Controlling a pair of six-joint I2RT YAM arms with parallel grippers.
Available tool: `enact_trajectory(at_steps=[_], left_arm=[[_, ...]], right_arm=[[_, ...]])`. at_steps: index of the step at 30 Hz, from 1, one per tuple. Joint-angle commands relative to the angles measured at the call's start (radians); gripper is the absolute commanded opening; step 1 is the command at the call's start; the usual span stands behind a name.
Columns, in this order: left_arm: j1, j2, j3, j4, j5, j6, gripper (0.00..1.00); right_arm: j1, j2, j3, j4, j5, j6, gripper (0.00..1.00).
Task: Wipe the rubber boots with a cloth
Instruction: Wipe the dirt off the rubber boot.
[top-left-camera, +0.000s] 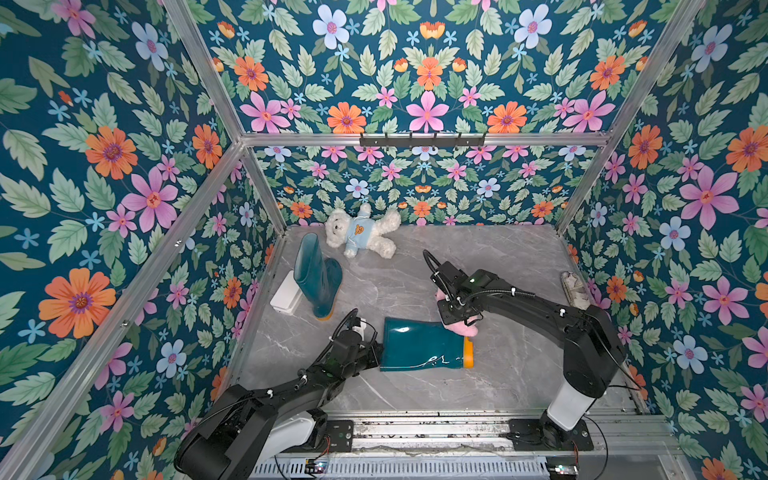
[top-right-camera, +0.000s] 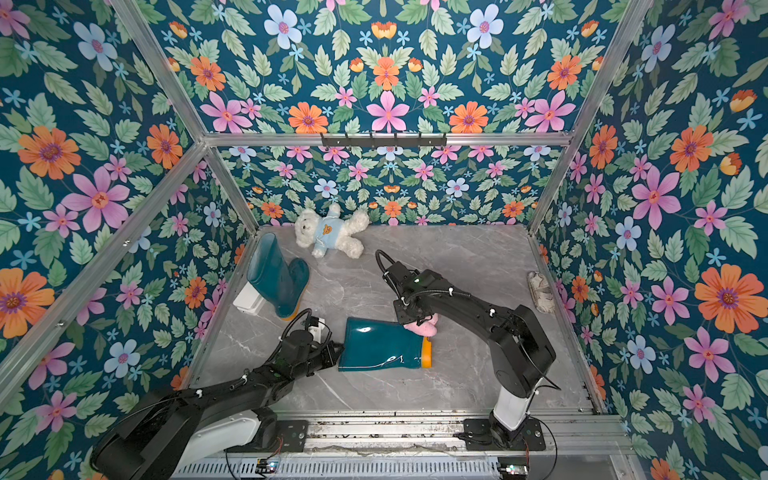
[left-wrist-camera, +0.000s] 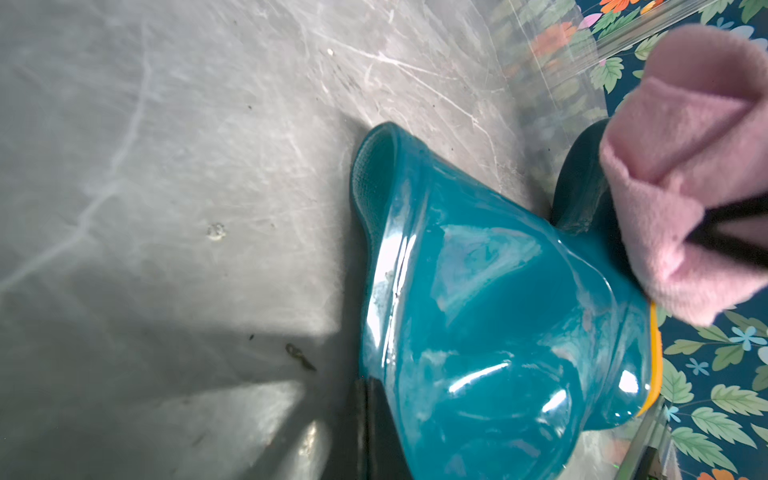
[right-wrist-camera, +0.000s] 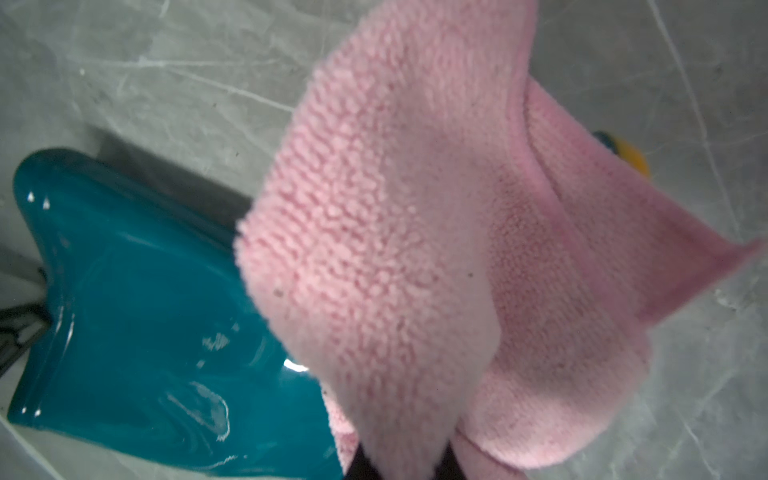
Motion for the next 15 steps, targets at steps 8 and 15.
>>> enact_trajectory(at_steps=[8,15], left_arm=[[0.01,0.009,0.001,-0.041,-0.022,0.021,0.0],[0.01,0.015,0.001,-0.037,-0.021,0.02,0.0]], right_arm=[[-0.086,0.059,0.138,-0.069,0.101,-0.082,0.0],[-0.086,0.068,0.194,-0.088,0.097,-0.103,0.0]])
